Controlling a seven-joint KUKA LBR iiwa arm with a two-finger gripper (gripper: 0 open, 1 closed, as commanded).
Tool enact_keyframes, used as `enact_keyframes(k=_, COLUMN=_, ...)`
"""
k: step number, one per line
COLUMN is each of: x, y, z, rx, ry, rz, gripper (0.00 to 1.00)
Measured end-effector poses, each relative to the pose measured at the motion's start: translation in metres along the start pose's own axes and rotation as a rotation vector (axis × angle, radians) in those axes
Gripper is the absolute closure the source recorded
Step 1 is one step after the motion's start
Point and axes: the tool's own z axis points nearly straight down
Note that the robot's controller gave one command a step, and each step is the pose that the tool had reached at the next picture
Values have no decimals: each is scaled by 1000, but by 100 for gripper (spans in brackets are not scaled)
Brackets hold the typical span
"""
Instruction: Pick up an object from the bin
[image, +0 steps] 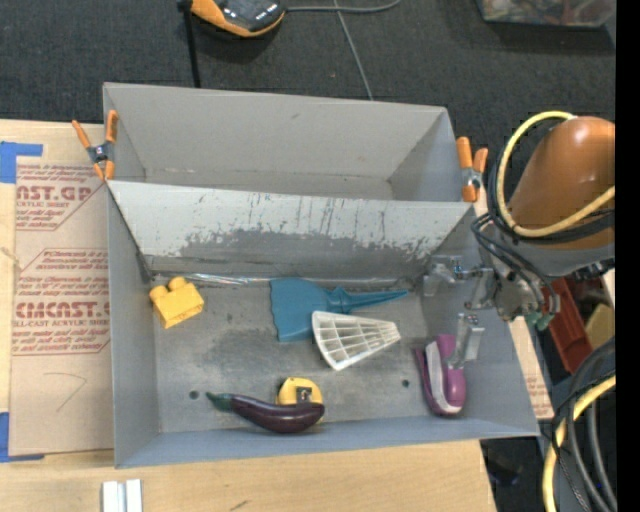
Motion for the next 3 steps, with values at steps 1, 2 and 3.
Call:
enact_keyframes(k=1, x=-2, y=0, z=-5, rx=1, ry=-8, rz=-2, gripper=0)
enact_keyframes(k=2, x=-17, y=16, z=35, rx=4, ry=-15, rz=-26, gripper=0)
enact_keyframes(k=3, x=-46, y=40, z=93, rx=2, ry=-13, rz=-79, gripper=0)
